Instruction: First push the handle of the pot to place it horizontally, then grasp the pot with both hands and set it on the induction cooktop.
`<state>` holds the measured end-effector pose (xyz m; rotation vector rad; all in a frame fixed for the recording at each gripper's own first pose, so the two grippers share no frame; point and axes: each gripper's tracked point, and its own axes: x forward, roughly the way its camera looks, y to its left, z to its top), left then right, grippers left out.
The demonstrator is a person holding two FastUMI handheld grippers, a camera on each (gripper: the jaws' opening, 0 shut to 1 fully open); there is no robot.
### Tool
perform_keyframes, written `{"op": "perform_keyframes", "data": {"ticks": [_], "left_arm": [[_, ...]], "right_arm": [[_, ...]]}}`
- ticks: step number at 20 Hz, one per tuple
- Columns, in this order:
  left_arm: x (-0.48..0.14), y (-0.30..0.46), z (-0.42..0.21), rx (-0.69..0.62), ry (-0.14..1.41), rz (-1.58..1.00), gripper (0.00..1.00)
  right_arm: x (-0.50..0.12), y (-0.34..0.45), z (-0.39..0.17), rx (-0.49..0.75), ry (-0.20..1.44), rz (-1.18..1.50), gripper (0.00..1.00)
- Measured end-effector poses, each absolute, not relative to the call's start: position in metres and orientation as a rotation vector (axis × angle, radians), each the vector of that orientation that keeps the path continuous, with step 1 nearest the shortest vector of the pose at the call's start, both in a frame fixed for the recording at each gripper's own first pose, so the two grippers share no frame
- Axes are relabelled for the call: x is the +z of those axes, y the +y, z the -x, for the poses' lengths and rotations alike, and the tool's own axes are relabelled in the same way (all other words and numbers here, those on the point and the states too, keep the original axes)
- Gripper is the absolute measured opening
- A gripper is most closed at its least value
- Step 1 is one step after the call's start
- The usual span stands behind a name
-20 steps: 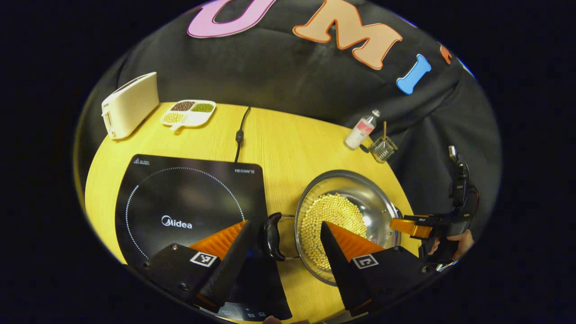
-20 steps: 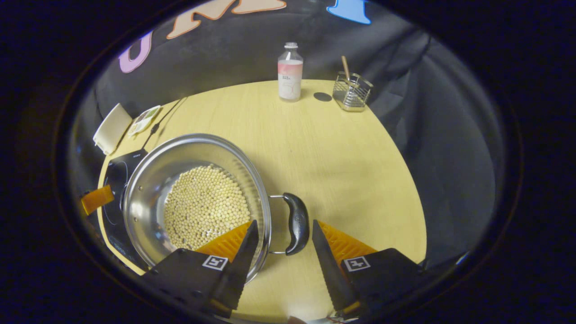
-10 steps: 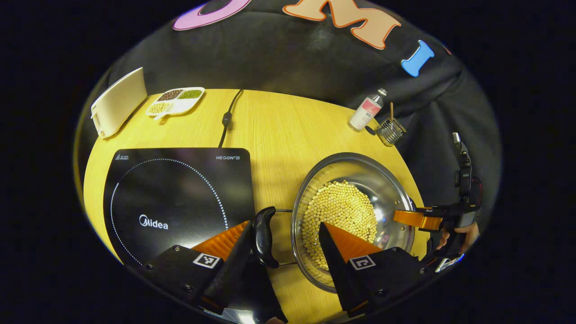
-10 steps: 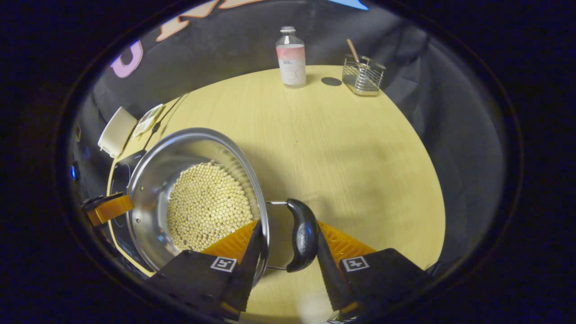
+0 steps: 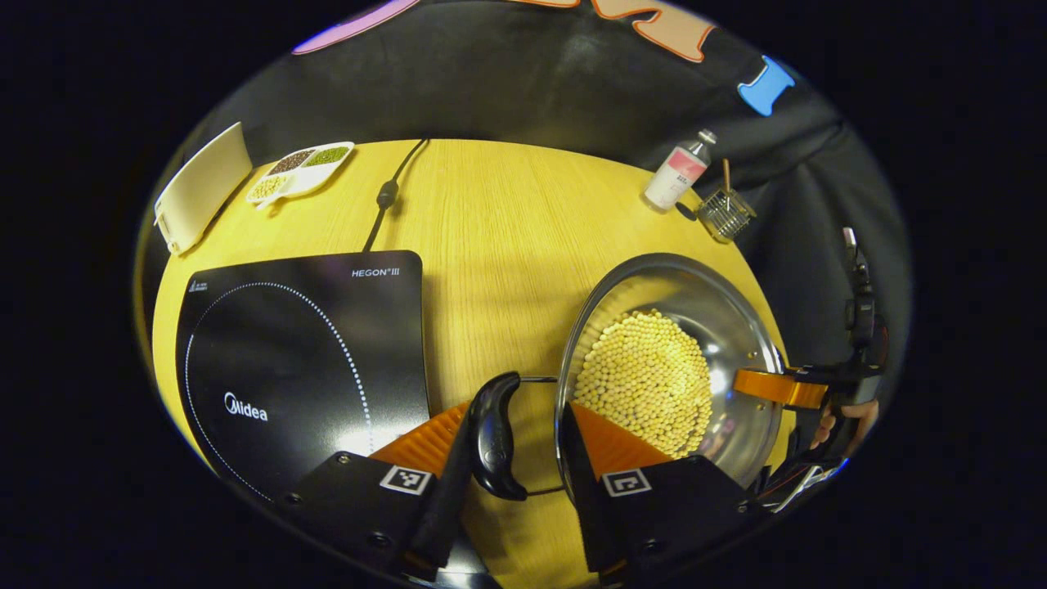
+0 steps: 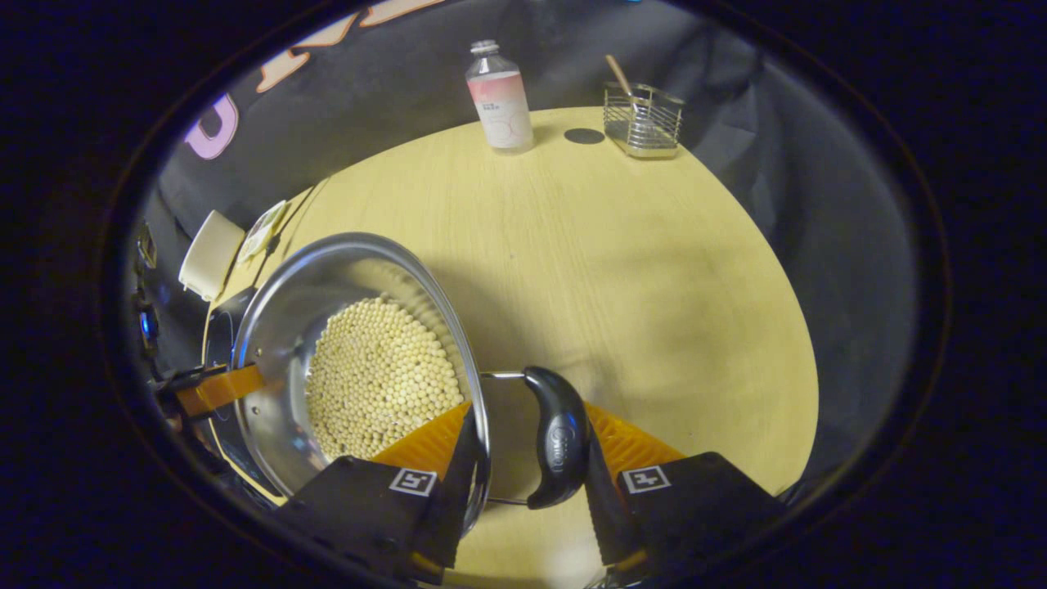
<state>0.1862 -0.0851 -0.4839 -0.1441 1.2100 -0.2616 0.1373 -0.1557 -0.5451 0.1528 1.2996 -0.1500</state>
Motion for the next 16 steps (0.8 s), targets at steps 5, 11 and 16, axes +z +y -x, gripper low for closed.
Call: {"op": "perform_keyframes", "data": {"ticks": [5, 11, 16], "left_arm": [[-0.485, -0.087, -0.186, -0.283, 1.245, 0.184, 0.57], [-0.487, -0.087, -0.182, -0.271, 1.296, 0.178, 0.51], [-0.473, -0.087, -0.183, -0.283, 1.263, 0.165, 0.46]], "right_arm": [[-0.545, -0.156, -0.139, -0.139, 1.306, -0.226, 0.50], [-0.540, -0.153, -0.139, -0.162, 1.328, -0.236, 0.50], [-0.523, -0.153, -0.136, -0.160, 1.311, -0.255, 0.49]]}}
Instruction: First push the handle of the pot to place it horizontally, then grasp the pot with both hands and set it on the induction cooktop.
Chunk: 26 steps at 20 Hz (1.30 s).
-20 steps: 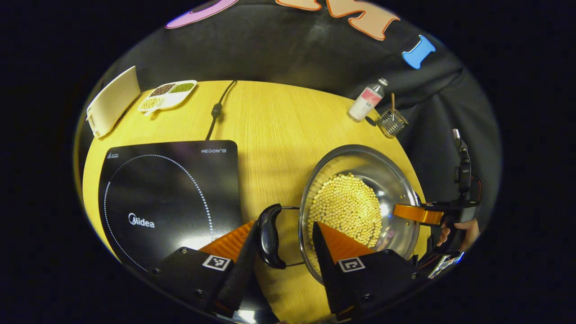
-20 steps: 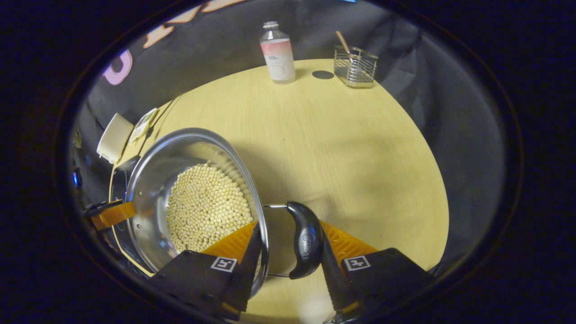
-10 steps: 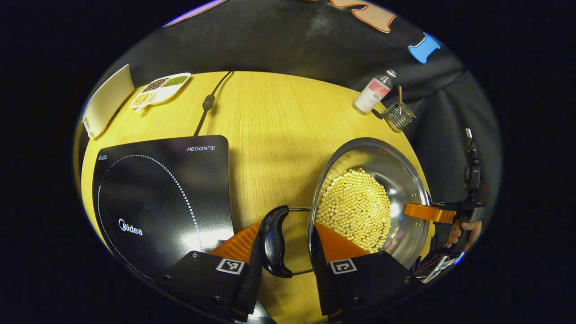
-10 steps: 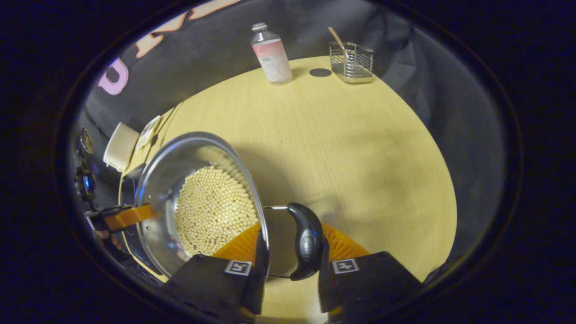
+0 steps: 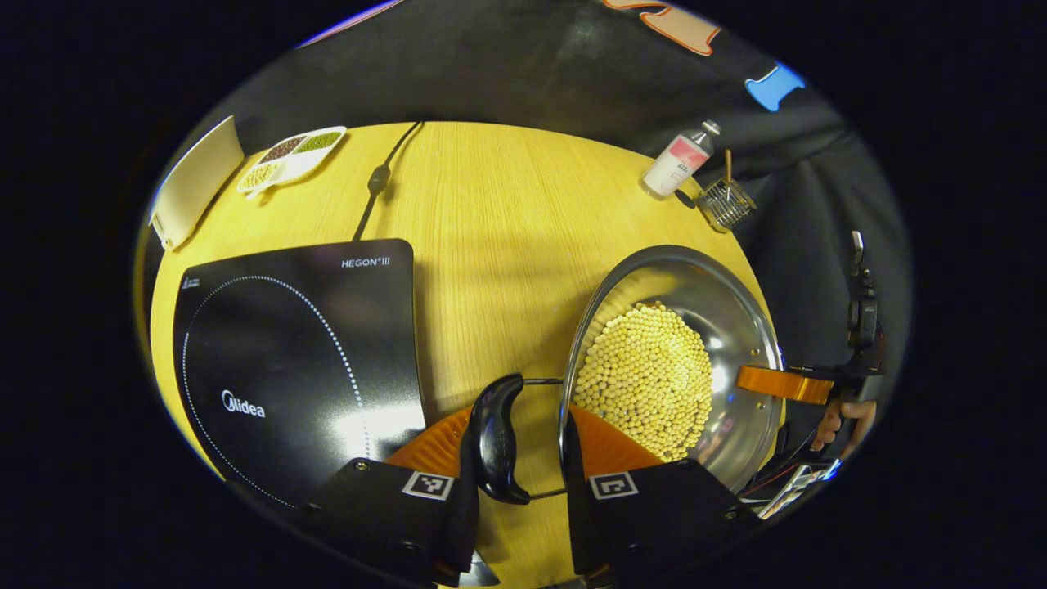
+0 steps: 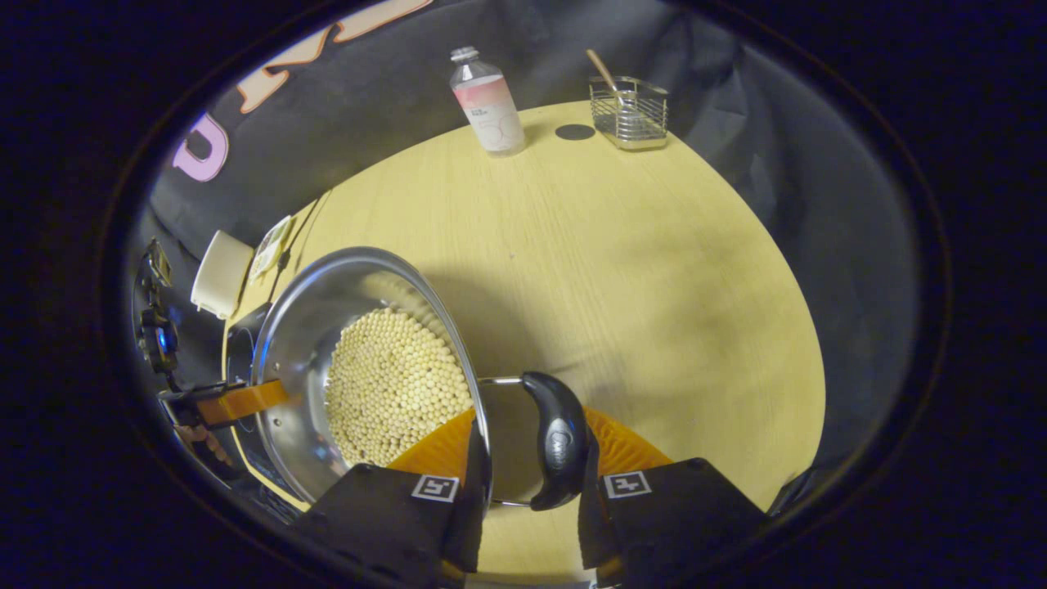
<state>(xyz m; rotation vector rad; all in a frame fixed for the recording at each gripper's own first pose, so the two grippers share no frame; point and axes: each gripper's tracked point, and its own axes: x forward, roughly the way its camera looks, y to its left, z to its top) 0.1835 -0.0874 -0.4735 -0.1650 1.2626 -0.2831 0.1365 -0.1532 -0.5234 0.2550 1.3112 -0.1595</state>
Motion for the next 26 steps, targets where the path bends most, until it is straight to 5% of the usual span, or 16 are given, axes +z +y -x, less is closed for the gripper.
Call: {"op": "perform_keyframes", "data": {"ticks": [15, 26], "left_arm": [[-0.392, -0.004, -0.164, -0.151, 1.186, 0.176, 0.47], [-0.415, 0.112, -0.173, -0.235, 1.195, 0.179, 0.45]], "right_arm": [[-0.463, -0.061, -0.150, -0.002, 1.277, -0.251, 0.49], [-0.474, 0.058, -0.141, -0.093, 1.291, -0.216, 0.49]]}}
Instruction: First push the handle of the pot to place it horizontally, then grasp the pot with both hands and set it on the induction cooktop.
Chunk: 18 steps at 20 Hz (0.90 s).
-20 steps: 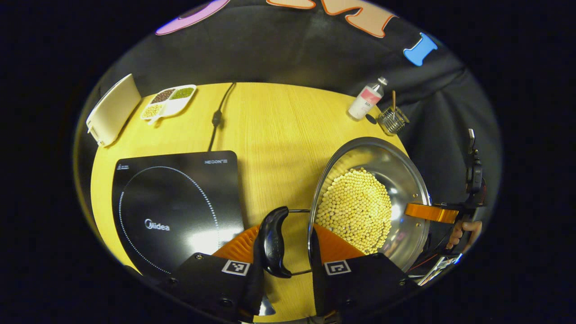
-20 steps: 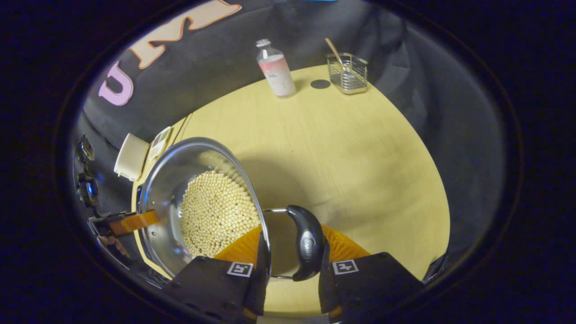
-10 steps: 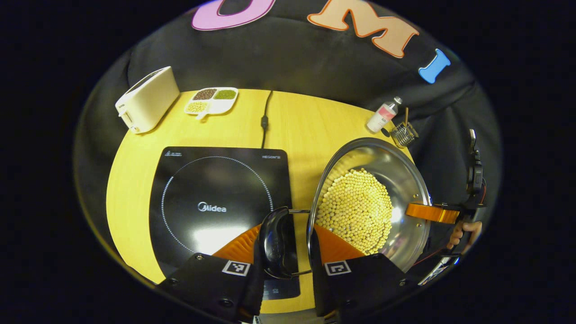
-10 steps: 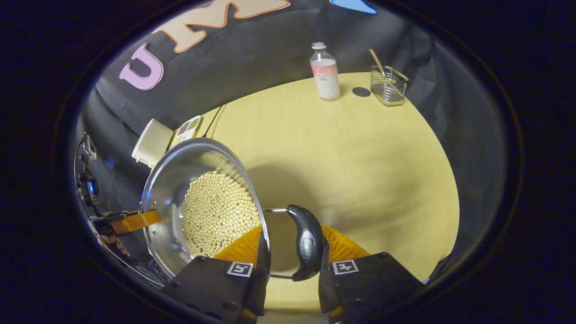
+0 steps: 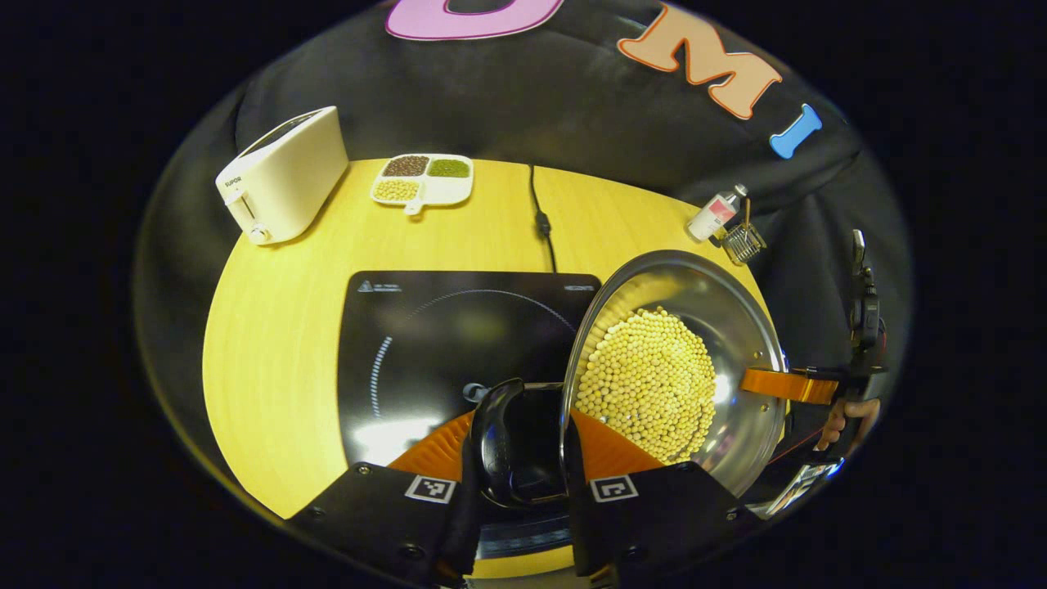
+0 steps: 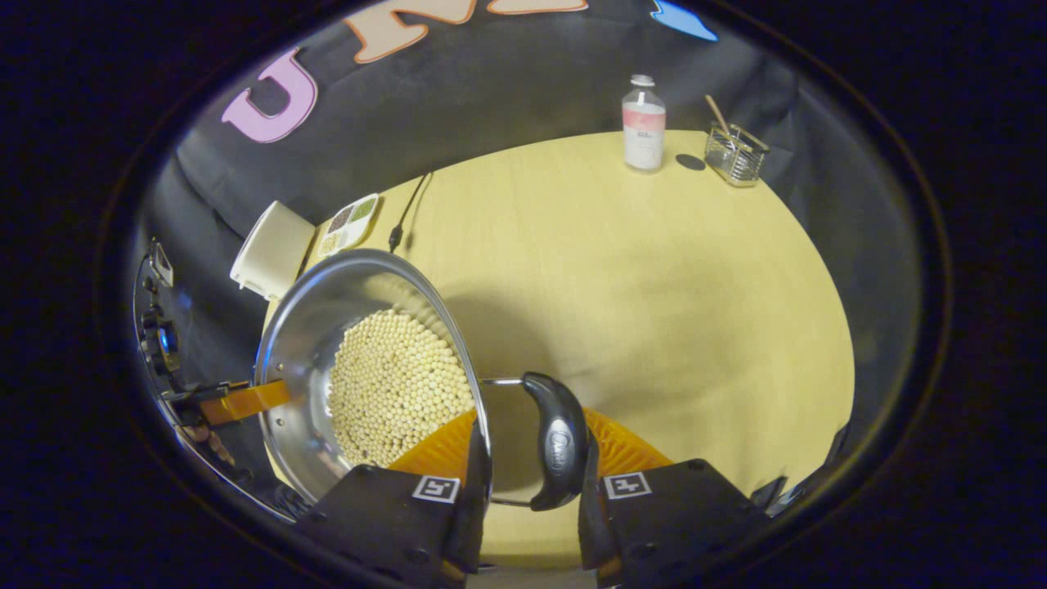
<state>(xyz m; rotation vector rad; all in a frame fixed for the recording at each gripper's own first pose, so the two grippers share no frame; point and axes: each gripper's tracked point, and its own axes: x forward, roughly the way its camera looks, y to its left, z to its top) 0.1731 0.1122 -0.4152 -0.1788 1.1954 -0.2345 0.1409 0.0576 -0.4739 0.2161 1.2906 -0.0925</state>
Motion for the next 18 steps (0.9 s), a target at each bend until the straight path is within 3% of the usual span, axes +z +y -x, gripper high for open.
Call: {"op": "perform_keyframes", "data": {"ticks": [1, 10, 11, 12, 16, 18], "left_arm": [[-0.421, 0.125, -0.174, -0.242, 1.203, 0.177, 0.46], [-0.432, 0.192, -0.196, -0.286, 1.193, 0.128, 0.45], [-0.433, 0.197, -0.199, -0.292, 1.182, 0.118, 0.46], [-0.433, 0.203, -0.202, -0.295, 1.170, 0.112, 0.45], [-0.433, 0.217, -0.207, -0.278, 1.148, 0.098, 0.46], [-0.434, 0.222, -0.205, -0.242, 1.145, 0.107, 0.51]], "right_arm": [[-0.479, 0.070, -0.141, -0.104, 1.294, -0.212, 0.41], [-0.495, 0.140, -0.150, -0.155, 1.321, -0.234, 0.42], [-0.497, 0.146, -0.152, -0.154, 1.319, -0.235, 0.49], [-0.498, 0.152, -0.155, -0.154, 1.317, -0.242, 0.42], [-0.501, 0.165, -0.162, -0.150, 1.316, -0.256, 0.42], [-0.504, 0.167, -0.161, -0.145, 1.308, -0.257, 0.44]]}}
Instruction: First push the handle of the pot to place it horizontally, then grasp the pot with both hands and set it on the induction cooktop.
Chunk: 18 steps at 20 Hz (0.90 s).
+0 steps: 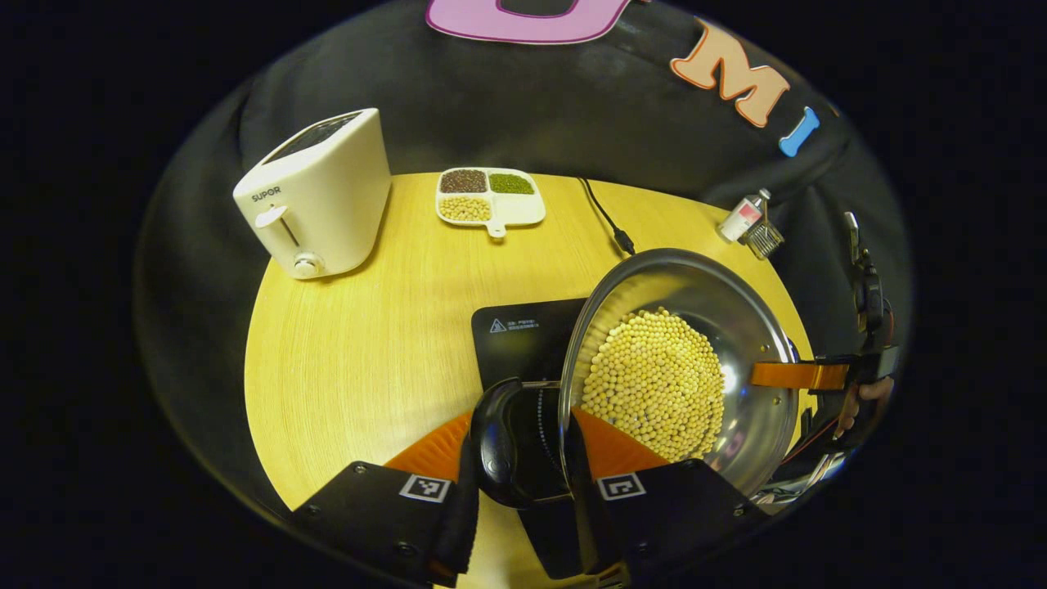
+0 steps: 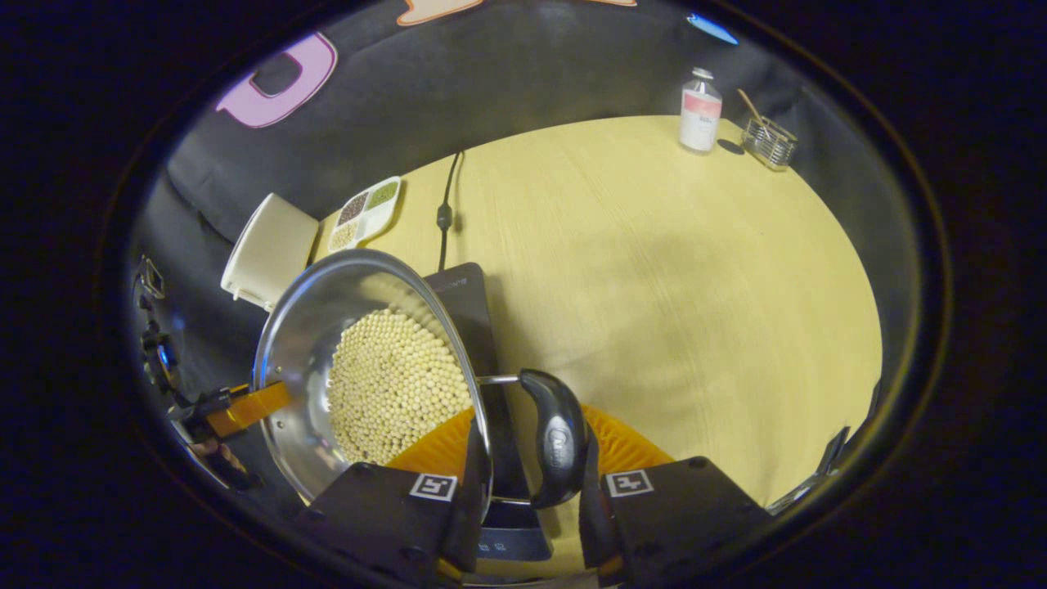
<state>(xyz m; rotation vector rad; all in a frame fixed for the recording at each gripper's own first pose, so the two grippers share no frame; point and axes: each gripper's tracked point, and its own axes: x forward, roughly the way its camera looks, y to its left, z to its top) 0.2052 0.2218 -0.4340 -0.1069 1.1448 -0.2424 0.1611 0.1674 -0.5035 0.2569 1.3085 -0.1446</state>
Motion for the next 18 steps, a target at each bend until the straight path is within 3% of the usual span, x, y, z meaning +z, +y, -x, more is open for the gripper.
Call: {"op": "perform_keyframes", "data": {"ticks": [2, 7, 8, 9, 10, 11, 12, 13, 15, 18], "left_arm": [[-0.435, 0.227, -0.206, -0.214, 1.122, 0.065, 0.61], [-0.426, 0.232, -0.207, -0.191, 1.063, -0.009, 0.70], [-0.422, 0.233, -0.208, -0.181, 1.045, -0.010, 0.70], [-0.417, 0.235, -0.209, -0.175, 1.031, -0.017, 0.70], [-0.412, 0.234, -0.209, -0.176, 1.014, -0.027, 0.71], [-0.406, 0.235, -0.209, -0.175, 0.993, -0.044, 0.72], [-0.400, 0.236, -0.211, -0.171, 0.970, -0.061, 0.72], [-0.394, 0.236, -0.210, -0.168, 0.951, -0.067, 0.72], [-0.380, 0.228, -0.206, -0.163, 0.909, -0.063, 0.73], [-0.359, 0.212, -0.189, -0.137, 0.871, -0.052, 0.76]], "right_arm": [[-0.503, 0.166, -0.162, -0.142, 1.294, -0.244, 0.55], [-0.495, 0.164, -0.160, -0.154, 1.252, -0.255, 0.57], [-0.491, 0.161, -0.160, -0.160, 1.241, -0.254, 0.67], [-0.487, 0.157, -0.160, -0.163, 1.230, -0.251, 0.67], [-0.482, 0.155, -0.161, -0.159, 1.218, -0.260, 0.82], [-0.479, 0.154, -0.158, -0.159, 1.208, -0.269, 0.82], [-0.476, 0.151, -0.156, -0.163, 1.199, -0.277, 0.90], [-0.472, 0.149, -0.154, -0.162, 1.187, -0.293, 0.86], [-0.463, 0.145, -0.151, -0.151, 1.157, -0.316, 0.93], [-0.442, 0.139, -0.148, -0.103, 1.093, -0.338, 0.94]]}}
